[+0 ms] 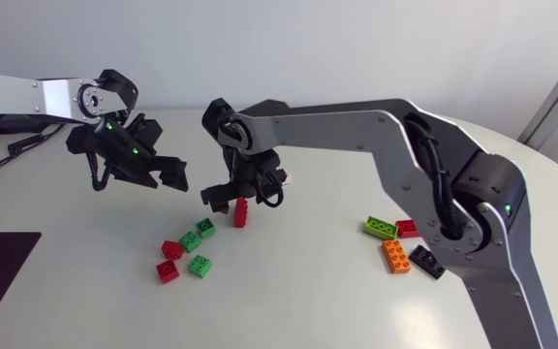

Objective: Sort duplo bricks by size, large to the right and small to the left

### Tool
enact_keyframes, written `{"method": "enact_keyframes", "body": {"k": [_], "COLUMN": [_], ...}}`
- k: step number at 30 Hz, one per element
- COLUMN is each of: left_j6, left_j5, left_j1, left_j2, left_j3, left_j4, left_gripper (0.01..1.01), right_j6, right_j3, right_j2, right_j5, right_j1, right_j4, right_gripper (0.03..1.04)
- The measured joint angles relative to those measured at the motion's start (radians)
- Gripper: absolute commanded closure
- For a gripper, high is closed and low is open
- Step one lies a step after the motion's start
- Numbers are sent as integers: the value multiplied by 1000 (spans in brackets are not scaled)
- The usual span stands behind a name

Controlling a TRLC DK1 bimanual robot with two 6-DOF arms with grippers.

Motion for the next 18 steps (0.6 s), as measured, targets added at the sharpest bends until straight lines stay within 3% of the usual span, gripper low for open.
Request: {"method": "enact_keyframes", "body": {"k": [18], "left_j6": [0], "left_j5": [0], "left_j1": [2], "left_j2": [0], "left_j3": [-17], "left_j4": [10], "left_gripper": [41], "right_j6": [1], "right_j3": [87], "right_j2": [80], "right_j5": [-2], "right_j1": [16], "right_j4": [-111], "right_gripper": [136]}}
